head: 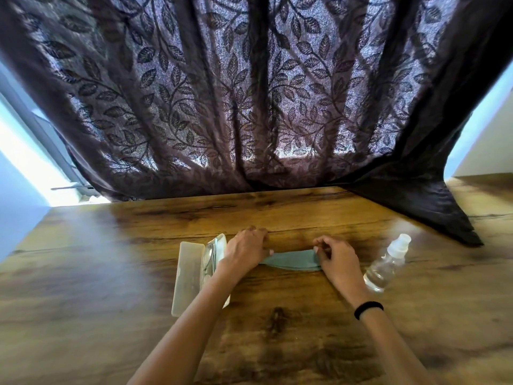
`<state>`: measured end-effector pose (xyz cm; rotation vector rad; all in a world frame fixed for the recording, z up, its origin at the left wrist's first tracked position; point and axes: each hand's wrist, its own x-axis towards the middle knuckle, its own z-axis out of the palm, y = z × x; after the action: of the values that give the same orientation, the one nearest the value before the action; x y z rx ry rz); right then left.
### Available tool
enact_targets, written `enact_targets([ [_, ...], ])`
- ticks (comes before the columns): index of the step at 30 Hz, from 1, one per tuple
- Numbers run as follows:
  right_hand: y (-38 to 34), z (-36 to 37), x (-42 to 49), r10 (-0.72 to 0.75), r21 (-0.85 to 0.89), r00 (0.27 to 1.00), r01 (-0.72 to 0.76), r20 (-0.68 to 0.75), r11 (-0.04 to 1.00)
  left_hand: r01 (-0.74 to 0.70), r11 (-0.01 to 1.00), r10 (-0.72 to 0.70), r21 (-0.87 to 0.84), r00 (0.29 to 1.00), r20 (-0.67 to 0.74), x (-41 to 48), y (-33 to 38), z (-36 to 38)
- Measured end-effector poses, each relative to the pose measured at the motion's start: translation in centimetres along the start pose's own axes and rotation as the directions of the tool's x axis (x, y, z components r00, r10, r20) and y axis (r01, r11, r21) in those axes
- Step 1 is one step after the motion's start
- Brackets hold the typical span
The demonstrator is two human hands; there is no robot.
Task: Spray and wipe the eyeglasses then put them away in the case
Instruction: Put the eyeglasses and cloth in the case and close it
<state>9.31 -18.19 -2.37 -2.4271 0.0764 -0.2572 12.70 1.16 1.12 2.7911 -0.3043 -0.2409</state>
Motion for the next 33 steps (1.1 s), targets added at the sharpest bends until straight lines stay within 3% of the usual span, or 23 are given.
enact_targets([
  [4,0.3,0.1,0.6,0.011,-0.177,0.982,0.023,0.187,0.984,-0.069,0.997,0.07,-0.018,0.997,0.039,0.5,-0.6,0.5],
  [7,-0.1,0.0,0.9,0.011,-0.166,0.976,0.026,0.216,0.986,-0.095,0.992,0.102,-0.08,0.991,0.089,0.7,-0.8,0.5],
  [10,-0.4,-0.4,1.0,0.026,-0.078,0.98,-0.011,0.198,0.997,-0.107,0.983,0.124,-0.149,0.986,0.113,0.6,-0.8,0.1],
  [13,-0.6,-1.0,0.6,0.047,0.221,0.979,-0.091,0.196,0.971,-0.126,0.949,0.153,-0.288,0.985,0.074,0.1,-0.8,-0.5],
  [16,-1.0,-1.3,0.2,0.094,0.539,0.972,-0.199,0.216,0.818,-0.13,0.906,0.148,-0.402,0.989,0.013,-0.7,-0.8,-1.3],
  [19,-1.7,-0.9,0.4,0.121,0.81,0.951,-0.307,0.286,0.5,-0.125,0.856,0.092,-0.502,0.992,-0.09,-2.2,-1.1,-2.0],
  [21,-2.7,-0.4,0.8,0.111,0.876,0.928,-0.372,0.355,0.307,-0.11,0.825,0.05,-0.554,0.991,-0.124,-3.7,-1.5,-2.4],
  [22,-3.4,-0.1,1.1,0.102,0.878,0.919,-0.393,0.38,0.273,-0.094,0.803,0.03,-0.588,0.993,-0.117,-4.5,-1.8,-2.6],
  [29,-10.3,3.9,2.6,-0.128,0.787,0.88,-0.333,0.457,0.519,0.059,0.505,-0.182,-0.861,0.983,-0.039,-11.9,-5.6,-2.1],
  [33,-13.7,5.9,2.8,-0.247,0.716,0.86,-0.178,0.447,0.675,0.077,0.352,-0.364,-0.933,0.93,-0.06,-14.2,-7.2,-0.7],
])
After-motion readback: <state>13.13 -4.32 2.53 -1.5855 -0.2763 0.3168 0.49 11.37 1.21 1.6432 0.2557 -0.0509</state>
